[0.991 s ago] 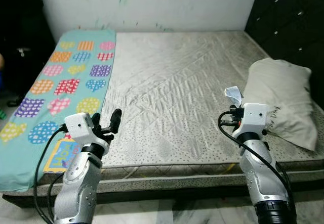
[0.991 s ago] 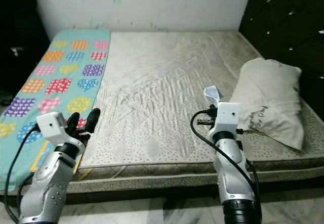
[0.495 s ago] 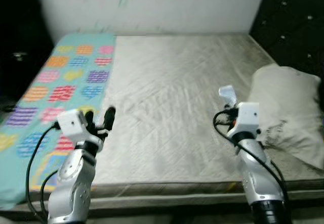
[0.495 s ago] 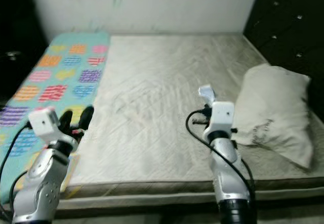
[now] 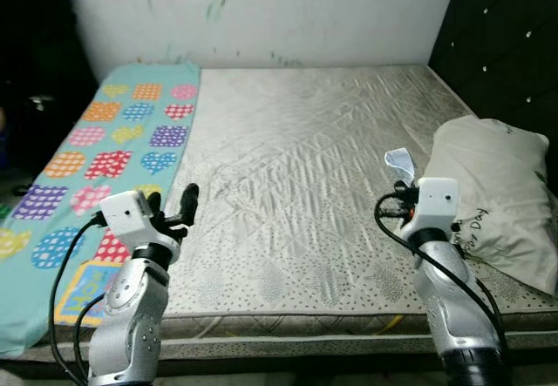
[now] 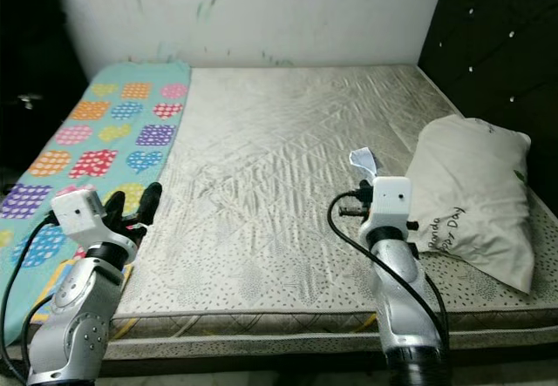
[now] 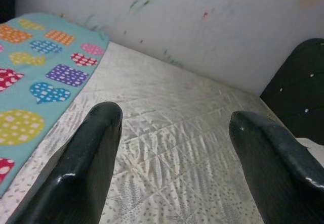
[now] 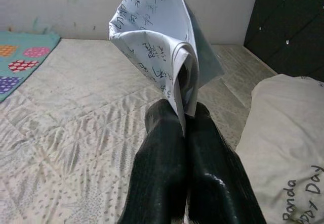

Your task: Clean up the room

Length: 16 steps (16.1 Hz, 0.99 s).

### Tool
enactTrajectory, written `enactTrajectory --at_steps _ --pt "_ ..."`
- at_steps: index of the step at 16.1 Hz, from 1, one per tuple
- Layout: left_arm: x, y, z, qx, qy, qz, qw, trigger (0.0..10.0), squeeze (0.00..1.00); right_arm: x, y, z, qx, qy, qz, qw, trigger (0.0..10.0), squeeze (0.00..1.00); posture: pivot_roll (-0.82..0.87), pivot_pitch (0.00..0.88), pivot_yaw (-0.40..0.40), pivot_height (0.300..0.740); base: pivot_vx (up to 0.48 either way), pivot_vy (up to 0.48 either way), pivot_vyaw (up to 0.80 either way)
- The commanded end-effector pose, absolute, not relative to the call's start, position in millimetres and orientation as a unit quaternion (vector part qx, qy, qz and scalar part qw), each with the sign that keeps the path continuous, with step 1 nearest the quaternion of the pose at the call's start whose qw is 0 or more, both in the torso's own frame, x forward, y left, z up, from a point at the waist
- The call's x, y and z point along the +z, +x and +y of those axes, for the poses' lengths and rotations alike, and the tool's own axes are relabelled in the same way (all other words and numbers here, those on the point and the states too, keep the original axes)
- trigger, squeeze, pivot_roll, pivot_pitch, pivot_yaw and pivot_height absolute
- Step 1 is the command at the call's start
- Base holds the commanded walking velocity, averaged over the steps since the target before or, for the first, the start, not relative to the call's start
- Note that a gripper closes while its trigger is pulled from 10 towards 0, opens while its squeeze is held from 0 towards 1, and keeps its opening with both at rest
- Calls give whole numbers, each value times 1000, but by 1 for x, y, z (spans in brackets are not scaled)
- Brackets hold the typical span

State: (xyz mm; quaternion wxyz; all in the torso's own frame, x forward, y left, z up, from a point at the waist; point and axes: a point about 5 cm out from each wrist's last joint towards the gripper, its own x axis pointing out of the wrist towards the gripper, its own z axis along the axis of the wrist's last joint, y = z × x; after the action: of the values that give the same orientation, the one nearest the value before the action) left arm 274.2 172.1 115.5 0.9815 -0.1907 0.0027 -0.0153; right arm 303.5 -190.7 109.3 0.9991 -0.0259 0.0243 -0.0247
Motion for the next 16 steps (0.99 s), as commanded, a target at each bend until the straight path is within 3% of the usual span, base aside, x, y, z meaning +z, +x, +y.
enactTrajectory --at_steps 1,7,11,16 --pt "120 272 180 -5 -180 -5 984 10000 0 115 304 -183 -7 -31 13 999 10000 0 -44 0 20 740 0 480 0" --pt "127 275 179 0 -175 -15 984 10000 0 121 308 -174 26 -68 -15 997 10000 0 -60 0 30 740 0 480 0" --pt "129 274 181 -2 -169 -28 985 10000 0 122 307 -172 37 -97 -22 994 10000 0 -64 0 17 740 0 0 0" --pt "129 271 177 -15 -180 -30 983 10000 0 123 304 -174 52 -59 -20 997 10000 0 -59 0 8 740 161 0 0"
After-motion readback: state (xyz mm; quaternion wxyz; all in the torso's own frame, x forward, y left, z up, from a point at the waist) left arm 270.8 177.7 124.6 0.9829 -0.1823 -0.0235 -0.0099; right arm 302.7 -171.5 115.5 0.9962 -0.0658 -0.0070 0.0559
